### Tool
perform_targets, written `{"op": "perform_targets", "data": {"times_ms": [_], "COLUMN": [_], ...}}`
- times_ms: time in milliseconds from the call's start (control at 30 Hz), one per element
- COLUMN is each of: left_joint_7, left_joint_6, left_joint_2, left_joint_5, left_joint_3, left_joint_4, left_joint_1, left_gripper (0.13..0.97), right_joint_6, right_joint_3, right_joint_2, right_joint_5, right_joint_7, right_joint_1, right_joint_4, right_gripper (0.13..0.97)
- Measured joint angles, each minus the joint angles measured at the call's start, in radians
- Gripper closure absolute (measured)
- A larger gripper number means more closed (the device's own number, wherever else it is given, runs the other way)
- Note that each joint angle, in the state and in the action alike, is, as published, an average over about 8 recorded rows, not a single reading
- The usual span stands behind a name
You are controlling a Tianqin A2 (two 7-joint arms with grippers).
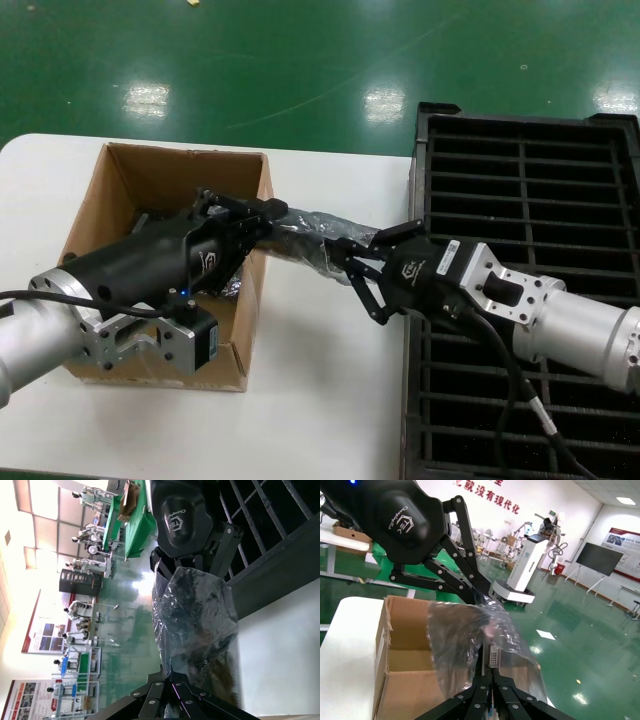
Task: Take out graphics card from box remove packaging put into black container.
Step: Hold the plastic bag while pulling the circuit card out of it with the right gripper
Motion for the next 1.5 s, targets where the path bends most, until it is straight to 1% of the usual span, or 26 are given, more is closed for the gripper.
{"op": "perform_targets", "data": {"times_ms": [133, 833, 1167, 1500], "left_joint_7": [0.000, 0.000, 0.000, 0.000], "left_joint_6": [0.000, 0.000, 0.000, 0.000], "left_joint_2": [0.000, 0.000, 0.000, 0.000], "left_joint_5": [0.000, 0.000, 0.000, 0.000], "left_joint_3": [0.000, 0.000, 0.000, 0.000], "left_joint_4": [0.000, 0.000, 0.000, 0.000], "left_joint_1": [0.000, 0.000, 0.000, 0.000], "left_gripper": [0.957, 0.957, 0.957, 0.957], "right_joint_6": [0.000, -0.002, 0.001, 0.003], "right_joint_3": [-0.001, 0.006, 0.005, 0.002], "right_joint_2": [-0.003, 0.033, 0.032, 0.019], "right_joint_5": [0.002, 0.013, 0.011, 0.008], "right_joint_7": [0.001, 0.006, 0.004, 0.006], "right_joint_1": [0.001, -0.050, -0.045, -0.026], "right_joint_4": [0.000, 0.082, 0.075, 0.047], "right_gripper": [0.952, 0.960, 0.960, 0.918]}}
